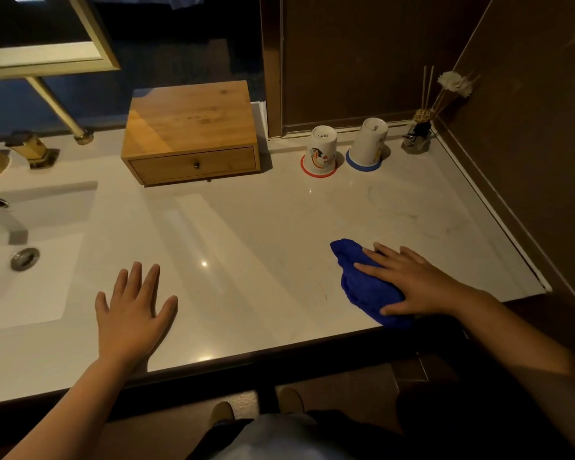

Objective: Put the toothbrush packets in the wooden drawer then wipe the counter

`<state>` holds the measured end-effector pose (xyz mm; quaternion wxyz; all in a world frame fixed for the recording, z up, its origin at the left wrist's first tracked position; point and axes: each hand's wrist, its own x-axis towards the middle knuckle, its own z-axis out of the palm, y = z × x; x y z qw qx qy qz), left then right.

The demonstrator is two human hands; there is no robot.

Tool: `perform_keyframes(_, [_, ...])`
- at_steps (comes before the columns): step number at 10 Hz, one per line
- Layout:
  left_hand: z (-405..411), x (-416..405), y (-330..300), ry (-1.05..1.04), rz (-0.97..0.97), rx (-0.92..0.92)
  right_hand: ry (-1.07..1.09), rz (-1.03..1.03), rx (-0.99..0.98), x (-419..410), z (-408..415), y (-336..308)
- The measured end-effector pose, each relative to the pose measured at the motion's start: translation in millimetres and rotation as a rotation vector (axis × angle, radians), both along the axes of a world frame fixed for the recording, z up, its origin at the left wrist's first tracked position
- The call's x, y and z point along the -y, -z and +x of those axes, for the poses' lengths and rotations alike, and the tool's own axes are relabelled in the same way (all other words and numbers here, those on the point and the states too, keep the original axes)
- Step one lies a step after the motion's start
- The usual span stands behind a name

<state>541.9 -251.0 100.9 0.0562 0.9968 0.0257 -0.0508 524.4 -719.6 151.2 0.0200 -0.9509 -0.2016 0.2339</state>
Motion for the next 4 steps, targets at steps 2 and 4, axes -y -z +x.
perform_keyframes(2, [0, 0, -2, 0.003, -0.005, -0.021, 0.112, -0.043, -0.079, -18, 3, -18])
perform_keyframes(4, [0, -1, -3, 0.015, -0.048, -0.055, 0.334, 0.165, 0.284, -106, -9, -23])
